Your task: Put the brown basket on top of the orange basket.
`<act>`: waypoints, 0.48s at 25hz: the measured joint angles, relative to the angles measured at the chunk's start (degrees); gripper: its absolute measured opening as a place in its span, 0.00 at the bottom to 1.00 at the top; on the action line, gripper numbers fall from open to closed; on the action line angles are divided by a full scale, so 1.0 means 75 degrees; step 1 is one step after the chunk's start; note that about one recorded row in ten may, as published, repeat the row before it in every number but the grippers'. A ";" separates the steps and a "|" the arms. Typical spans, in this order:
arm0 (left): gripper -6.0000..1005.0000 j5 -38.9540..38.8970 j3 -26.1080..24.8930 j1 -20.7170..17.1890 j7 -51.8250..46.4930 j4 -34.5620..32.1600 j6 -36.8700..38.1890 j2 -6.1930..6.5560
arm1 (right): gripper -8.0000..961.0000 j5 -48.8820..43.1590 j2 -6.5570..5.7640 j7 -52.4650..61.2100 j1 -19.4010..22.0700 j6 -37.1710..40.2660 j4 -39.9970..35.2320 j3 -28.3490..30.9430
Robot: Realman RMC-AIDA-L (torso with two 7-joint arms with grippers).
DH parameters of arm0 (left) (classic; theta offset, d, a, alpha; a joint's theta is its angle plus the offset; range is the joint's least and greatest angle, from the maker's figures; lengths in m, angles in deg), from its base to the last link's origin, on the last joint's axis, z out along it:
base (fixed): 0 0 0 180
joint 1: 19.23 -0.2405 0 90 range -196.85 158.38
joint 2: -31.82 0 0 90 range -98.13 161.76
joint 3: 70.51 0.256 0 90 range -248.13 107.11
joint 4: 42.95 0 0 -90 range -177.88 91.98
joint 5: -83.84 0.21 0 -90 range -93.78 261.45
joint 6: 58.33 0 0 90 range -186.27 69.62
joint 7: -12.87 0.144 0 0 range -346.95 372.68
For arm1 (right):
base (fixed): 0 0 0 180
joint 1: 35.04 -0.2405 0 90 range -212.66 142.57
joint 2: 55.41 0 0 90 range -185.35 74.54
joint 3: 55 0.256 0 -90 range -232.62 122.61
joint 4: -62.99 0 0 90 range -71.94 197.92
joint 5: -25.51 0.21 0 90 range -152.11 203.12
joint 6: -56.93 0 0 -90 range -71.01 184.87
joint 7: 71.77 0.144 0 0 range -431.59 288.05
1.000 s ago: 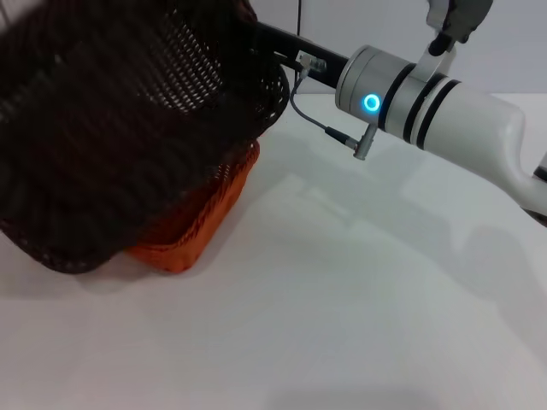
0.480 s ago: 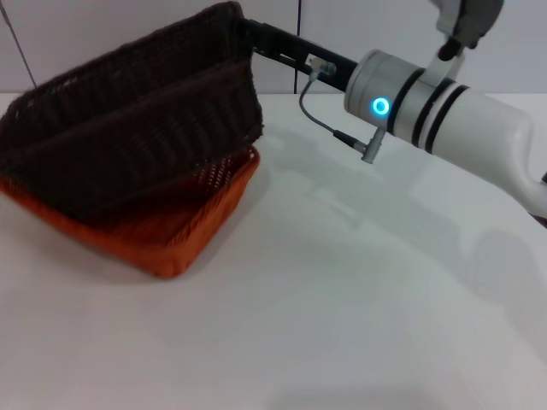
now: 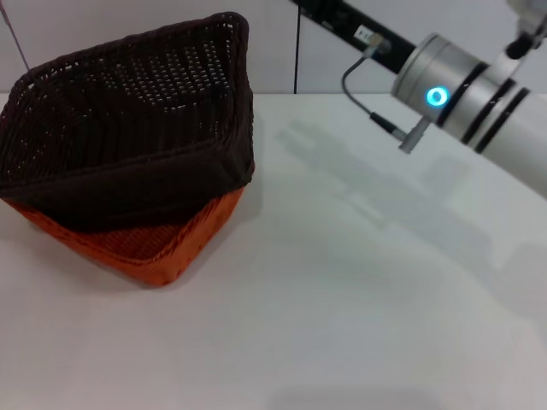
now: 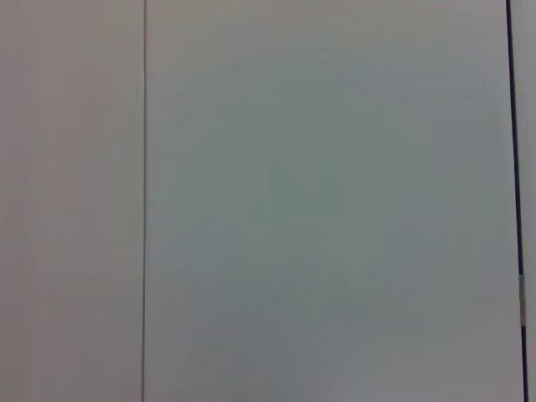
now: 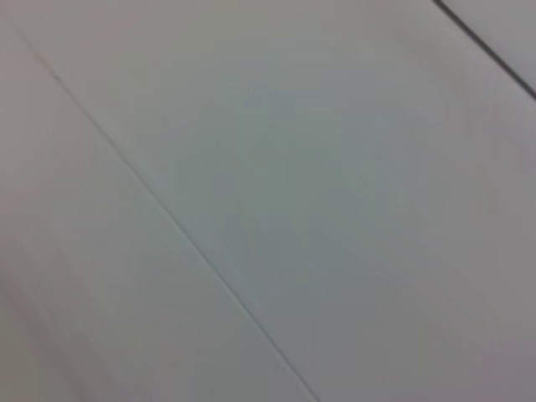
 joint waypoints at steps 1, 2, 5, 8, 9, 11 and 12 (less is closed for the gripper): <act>0.74 0.0008 -0.0001 0.0015 0.0001 0.0000 -0.0007 0.0001 | 0.69 -0.0096 -0.0006 -0.0074 0.0107 0.0150 -0.0121 0.0131; 0.74 0.0010 -0.0002 0.0020 0.0001 0.0000 -0.0011 0.0001 | 0.69 -0.0181 -0.0004 -0.0183 0.0209 0.0243 -0.0230 0.0266; 0.74 0.0004 -0.0018 0.0032 0.0003 0.0000 -0.0018 0.0001 | 0.69 -0.0255 0.0034 -0.0913 0.0597 0.0588 -0.0447 0.0668; 0.74 -0.0021 -0.0026 0.0032 0.0004 0.0000 -0.0018 0.0001 | 0.69 -0.0173 0.0061 -0.2480 0.1107 0.1137 -0.0417 0.1211; 0.74 -0.0028 -0.0027 0.0032 0.0004 0.0000 -0.0017 0.0001 | 0.69 -0.0173 0.0061 -0.2480 0.1107 0.1137 -0.0417 0.1211; 0.74 -0.0034 -0.0027 0.0041 0.0003 -0.0001 -0.0017 0.0000 | 0.69 0.0043 0.0077 -0.3477 0.1294 0.1314 -0.0192 0.1420; 0.74 -0.0039 -0.0027 0.0054 0.0002 -0.0001 -0.0020 -0.0003 | 0.69 0.0264 0.0085 -0.4037 0.1377 0.1420 -0.0015 0.1495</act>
